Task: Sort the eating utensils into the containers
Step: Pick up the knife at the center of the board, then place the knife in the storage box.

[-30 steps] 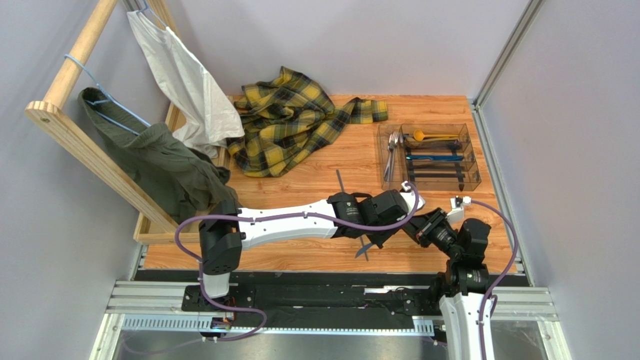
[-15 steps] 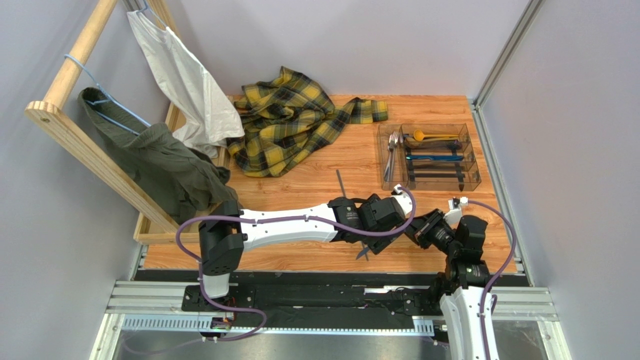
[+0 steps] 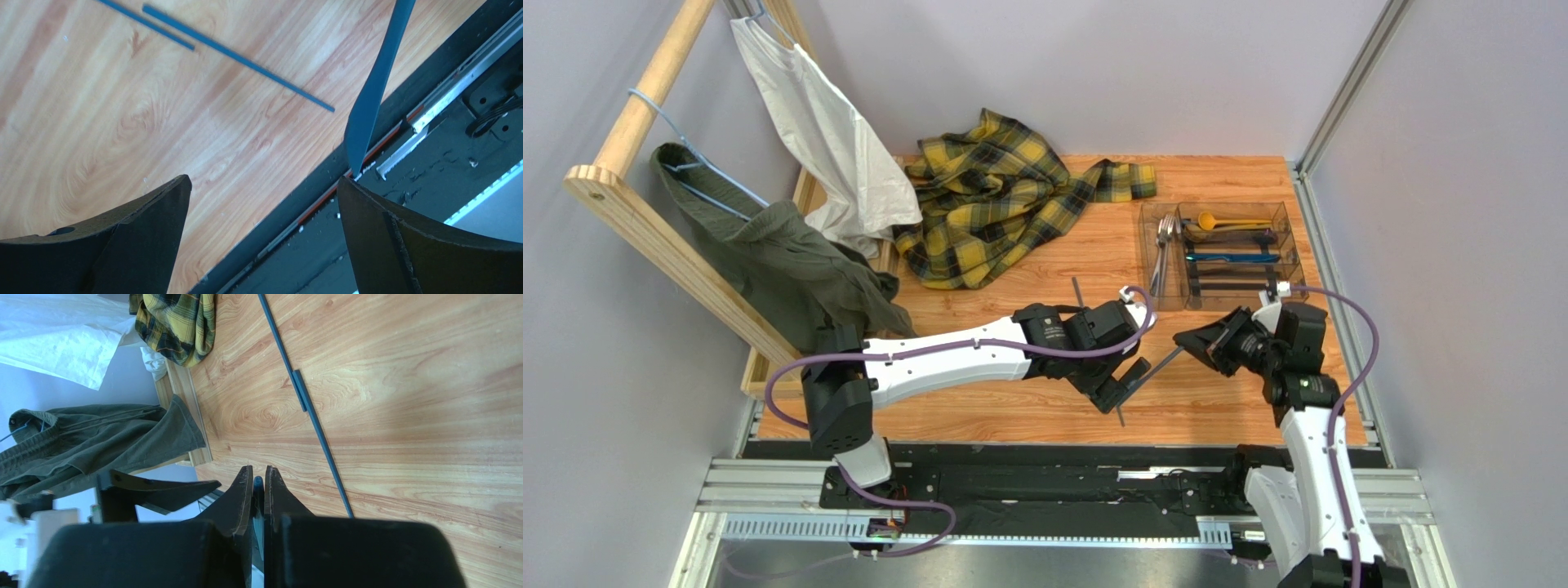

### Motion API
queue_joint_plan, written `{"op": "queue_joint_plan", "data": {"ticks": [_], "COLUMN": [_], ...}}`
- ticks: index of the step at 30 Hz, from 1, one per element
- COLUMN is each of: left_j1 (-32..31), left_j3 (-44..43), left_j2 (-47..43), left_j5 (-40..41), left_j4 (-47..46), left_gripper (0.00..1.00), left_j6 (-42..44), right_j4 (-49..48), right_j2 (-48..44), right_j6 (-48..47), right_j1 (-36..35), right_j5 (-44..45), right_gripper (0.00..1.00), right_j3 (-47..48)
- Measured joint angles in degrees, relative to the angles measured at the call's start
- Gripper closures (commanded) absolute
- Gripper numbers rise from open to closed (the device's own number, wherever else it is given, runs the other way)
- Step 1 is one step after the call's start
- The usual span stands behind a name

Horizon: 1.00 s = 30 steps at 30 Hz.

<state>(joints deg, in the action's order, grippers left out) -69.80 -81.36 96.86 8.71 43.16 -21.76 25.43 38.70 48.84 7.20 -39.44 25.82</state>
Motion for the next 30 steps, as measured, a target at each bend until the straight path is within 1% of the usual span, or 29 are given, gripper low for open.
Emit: {"op": "queue_joint_plan", "data": {"ticks": [4, 7, 12, 18, 25, 30], "left_j1": [0.02, 0.07, 0.17, 0.46, 1.07, 4.37], "left_j3": [3.69, 6.29, 6.84, 8.02, 8.57, 12.81], "left_j2": [-2.10, -4.15, -6.36, -7.08, -8.24, -12.66], "left_j5": [-1.44, -2.75, -5.31, -9.79, -10.84, -13.33], "left_j4": [0.74, 0.96, 0.33, -2.43, -3.50, -5.49], "left_gripper": [0.02, 0.02, 0.01, 0.01, 0.01, 0.01], "left_j6": [-2.45, -4.50, -6.60, -7.85, -7.78, -7.78], "right_j4": [2.25, 3.93, 7.17, 9.42, 9.66, 9.68], "right_j2": [4.02, 3.98, 3.96, 4.11, 5.44, 6.67], "right_j6": [-3.28, -4.90, -6.54, -7.41, -6.91, -6.38], "right_j1": [0.00, 0.00, 0.00, 0.00, 0.00, 0.00], "right_j5": [0.15, 0.24, 1.11, 2.43, 4.13, 6.36], "right_gripper": [1.00, 1.00, 1.00, 1.00, 1.00, 1.00], "right_j3": [4.37, 4.90, 4.90, 5.18, 6.91, 7.61]}}
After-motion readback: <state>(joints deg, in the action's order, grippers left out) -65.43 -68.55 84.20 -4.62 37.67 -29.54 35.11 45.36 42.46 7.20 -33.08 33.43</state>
